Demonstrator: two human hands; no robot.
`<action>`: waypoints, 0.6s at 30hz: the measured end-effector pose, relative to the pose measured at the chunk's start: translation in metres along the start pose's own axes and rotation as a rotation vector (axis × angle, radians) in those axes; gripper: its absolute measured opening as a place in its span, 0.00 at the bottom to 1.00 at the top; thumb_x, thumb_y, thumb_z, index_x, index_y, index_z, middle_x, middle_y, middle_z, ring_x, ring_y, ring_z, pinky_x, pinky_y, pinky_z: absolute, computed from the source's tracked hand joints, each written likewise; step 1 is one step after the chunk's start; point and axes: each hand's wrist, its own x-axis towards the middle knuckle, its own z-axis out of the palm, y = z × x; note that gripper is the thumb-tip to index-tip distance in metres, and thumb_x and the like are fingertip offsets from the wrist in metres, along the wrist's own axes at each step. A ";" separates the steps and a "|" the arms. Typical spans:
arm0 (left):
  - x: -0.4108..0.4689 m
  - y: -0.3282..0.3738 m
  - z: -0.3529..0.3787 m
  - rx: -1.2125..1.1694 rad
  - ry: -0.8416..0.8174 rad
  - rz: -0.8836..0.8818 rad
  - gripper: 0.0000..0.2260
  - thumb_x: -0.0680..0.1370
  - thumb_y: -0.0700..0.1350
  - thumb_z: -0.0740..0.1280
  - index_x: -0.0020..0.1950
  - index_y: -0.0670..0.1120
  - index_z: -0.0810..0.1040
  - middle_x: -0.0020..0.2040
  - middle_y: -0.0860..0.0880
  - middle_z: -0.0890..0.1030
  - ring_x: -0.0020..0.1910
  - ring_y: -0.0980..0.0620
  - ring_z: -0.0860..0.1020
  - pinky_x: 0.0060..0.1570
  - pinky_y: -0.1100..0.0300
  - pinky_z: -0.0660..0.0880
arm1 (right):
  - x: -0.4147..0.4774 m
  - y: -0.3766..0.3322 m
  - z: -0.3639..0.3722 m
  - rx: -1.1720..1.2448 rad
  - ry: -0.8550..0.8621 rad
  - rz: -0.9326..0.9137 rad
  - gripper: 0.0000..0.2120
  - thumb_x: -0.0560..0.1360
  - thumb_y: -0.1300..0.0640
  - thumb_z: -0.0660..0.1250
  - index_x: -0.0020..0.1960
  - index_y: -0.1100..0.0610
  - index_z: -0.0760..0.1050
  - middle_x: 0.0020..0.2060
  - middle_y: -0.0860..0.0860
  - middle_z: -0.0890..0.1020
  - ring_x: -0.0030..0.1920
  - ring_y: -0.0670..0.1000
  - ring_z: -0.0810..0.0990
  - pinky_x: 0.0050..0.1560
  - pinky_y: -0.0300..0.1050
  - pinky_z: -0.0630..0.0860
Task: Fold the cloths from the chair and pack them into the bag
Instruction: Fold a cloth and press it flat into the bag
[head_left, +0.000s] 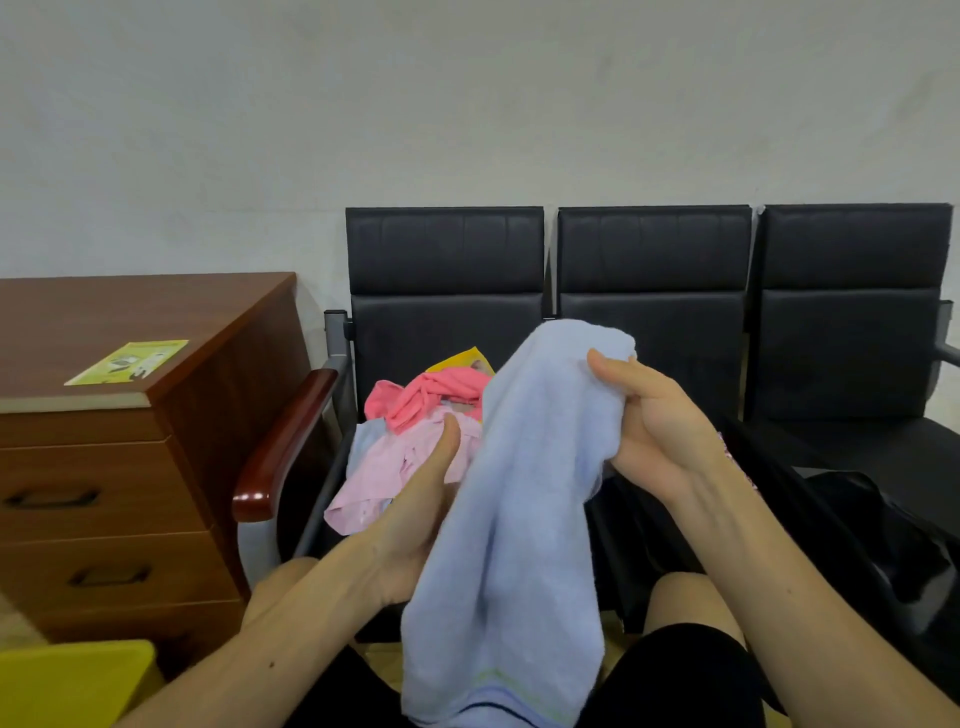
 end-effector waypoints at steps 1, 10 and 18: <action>-0.003 -0.002 0.000 0.055 -0.086 -0.017 0.25 0.76 0.66 0.61 0.56 0.49 0.86 0.53 0.44 0.86 0.54 0.43 0.83 0.57 0.50 0.76 | 0.001 -0.001 -0.002 0.002 -0.003 0.011 0.22 0.74 0.56 0.68 0.66 0.61 0.75 0.57 0.60 0.83 0.55 0.57 0.84 0.44 0.48 0.83; 0.018 0.025 -0.015 0.315 0.065 0.291 0.21 0.75 0.57 0.68 0.64 0.48 0.78 0.57 0.44 0.84 0.55 0.45 0.83 0.51 0.51 0.82 | -0.010 0.075 -0.028 -0.007 -0.066 0.343 0.30 0.74 0.42 0.67 0.70 0.58 0.74 0.56 0.58 0.83 0.53 0.56 0.83 0.51 0.50 0.79; 0.010 0.055 -0.022 0.559 0.178 0.511 0.12 0.82 0.53 0.61 0.57 0.50 0.81 0.50 0.52 0.86 0.52 0.50 0.84 0.51 0.54 0.81 | -0.001 0.040 -0.027 -0.312 0.016 0.102 0.20 0.78 0.51 0.66 0.65 0.61 0.76 0.53 0.58 0.85 0.51 0.54 0.82 0.46 0.47 0.78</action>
